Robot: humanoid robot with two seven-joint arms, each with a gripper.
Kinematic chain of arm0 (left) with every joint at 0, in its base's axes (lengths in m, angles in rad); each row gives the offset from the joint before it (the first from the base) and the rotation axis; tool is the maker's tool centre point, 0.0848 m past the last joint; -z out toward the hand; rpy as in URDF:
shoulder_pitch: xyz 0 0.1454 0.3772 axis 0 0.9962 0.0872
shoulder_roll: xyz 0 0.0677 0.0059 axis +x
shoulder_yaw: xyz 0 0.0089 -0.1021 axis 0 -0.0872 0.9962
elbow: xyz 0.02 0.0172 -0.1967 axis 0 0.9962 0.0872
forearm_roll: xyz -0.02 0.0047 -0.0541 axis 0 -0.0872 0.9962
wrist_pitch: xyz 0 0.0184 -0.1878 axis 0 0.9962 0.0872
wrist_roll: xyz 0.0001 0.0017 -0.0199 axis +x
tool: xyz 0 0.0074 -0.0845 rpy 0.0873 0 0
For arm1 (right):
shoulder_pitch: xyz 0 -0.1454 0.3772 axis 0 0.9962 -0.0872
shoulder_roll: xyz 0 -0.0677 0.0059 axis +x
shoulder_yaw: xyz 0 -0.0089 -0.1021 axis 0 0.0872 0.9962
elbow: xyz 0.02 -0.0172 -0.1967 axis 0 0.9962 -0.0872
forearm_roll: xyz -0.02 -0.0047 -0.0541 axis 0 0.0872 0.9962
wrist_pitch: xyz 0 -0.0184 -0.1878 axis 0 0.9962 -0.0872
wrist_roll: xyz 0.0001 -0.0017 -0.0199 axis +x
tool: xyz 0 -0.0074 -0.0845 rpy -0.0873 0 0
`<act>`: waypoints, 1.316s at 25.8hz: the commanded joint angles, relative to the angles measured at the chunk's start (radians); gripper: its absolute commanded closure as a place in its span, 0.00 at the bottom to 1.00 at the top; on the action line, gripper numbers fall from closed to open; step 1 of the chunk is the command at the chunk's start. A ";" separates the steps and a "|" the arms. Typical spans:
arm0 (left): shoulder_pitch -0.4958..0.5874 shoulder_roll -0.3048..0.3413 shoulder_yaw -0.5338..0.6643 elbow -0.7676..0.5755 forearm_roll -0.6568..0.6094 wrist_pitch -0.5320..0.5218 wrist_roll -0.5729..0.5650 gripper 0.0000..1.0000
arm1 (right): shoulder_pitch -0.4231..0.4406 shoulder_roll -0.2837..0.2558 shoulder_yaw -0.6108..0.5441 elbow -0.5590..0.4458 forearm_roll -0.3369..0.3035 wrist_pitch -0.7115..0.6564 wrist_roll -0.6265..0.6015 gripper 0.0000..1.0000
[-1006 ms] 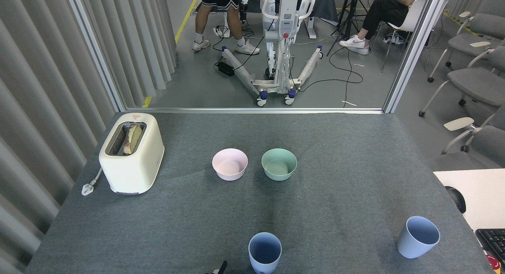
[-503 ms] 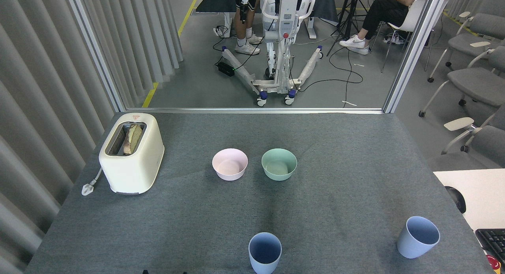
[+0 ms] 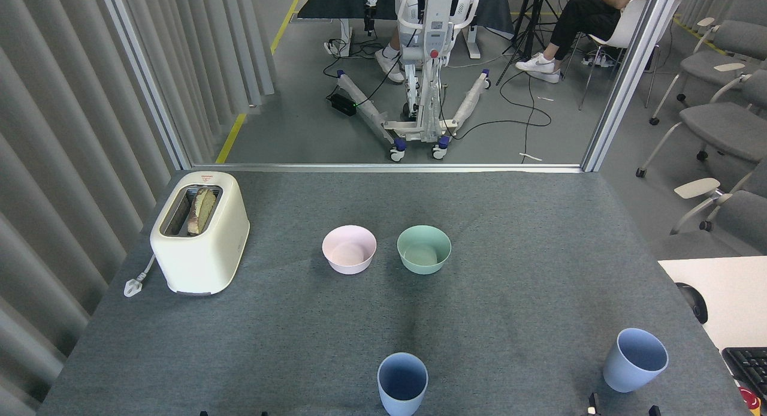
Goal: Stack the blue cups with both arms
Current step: 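Reach the right gripper to the other blue cup and grasp it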
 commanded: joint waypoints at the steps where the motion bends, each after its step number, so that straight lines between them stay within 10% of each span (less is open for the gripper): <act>1: 0.001 0.000 0.002 0.002 0.004 0.000 0.000 0.00 | -0.058 -0.026 0.000 0.075 0.000 0.000 -0.002 0.00; 22: -0.001 0.000 0.008 0.005 0.010 0.000 0.000 0.00 | -0.241 -0.053 0.000 0.274 -0.008 0.022 -0.005 0.01; 34: -0.001 0.000 0.008 0.005 0.009 0.000 0.000 0.00 | -0.236 -0.053 0.000 0.269 -0.003 0.020 -0.004 0.40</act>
